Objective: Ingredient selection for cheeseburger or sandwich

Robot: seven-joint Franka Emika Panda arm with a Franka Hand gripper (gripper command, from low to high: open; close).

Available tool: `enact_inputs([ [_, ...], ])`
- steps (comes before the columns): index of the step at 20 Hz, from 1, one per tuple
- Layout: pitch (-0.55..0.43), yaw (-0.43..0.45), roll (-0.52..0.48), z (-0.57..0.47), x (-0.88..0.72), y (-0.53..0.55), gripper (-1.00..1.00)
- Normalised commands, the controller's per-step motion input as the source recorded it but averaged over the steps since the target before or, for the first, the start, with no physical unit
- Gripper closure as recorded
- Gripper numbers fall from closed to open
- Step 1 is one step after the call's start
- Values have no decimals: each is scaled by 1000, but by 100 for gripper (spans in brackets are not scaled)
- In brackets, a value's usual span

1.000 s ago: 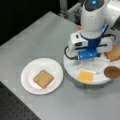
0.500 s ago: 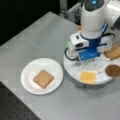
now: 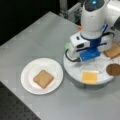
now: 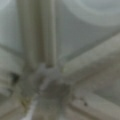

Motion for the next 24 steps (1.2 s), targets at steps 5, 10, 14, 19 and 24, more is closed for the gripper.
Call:
enact_inputs([
  [5,60,13,56,70,-60,17,-100],
  [10,63,-18,41,108,-39,44,-100],
  [14,60,-30,33,117,-12,47,-100],
  [19,82,-62,11,149,-22,58,-100],
  [24,122,-131,-90,335,-35,53,-100],
])
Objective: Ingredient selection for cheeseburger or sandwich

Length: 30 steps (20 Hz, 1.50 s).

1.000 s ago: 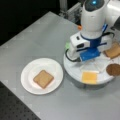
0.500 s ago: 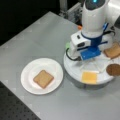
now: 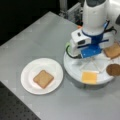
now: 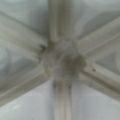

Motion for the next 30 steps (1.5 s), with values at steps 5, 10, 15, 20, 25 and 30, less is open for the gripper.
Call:
enact_inputs([
  [5,147,-126,-129,318,75,0,-100],
  [10,272,-96,-45,235,243,-162,-100],
  [15,401,-133,67,325,331,-324,-100],
  [20,404,-204,154,310,350,-339,-100],
  [25,374,-292,235,200,304,-284,-100],
  [30,296,-304,283,80,261,-183,-100],
])
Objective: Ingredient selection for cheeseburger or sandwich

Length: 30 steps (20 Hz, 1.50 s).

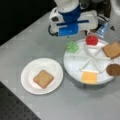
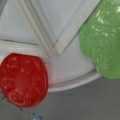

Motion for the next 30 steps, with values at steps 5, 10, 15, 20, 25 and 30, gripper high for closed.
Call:
enact_inputs([
  [5,267,-276,368,98,242,-145,-100],
  [10,255,-117,358,100,282,-165,-100],
  [15,289,74,440,79,384,-216,-100],
  [20,279,158,422,77,501,-333,-100],
  [25,261,171,391,44,543,-376,-100],
  [30,291,85,408,3,484,-352,-100],
])
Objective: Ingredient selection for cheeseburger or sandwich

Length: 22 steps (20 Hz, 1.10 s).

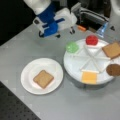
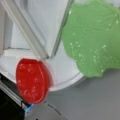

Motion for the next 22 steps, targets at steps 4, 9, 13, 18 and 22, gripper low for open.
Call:
enact_inputs([
  [4,282,37,432,-43,422,-364,-100],
  [9,201,16,399,-103,321,-353,-100],
  [13,44,-123,366,-190,124,-228,-100],
  [18,-177,-377,256,-224,-109,-68,-100],
  [22,-216,-325,124,-121,-242,31,-100],
])
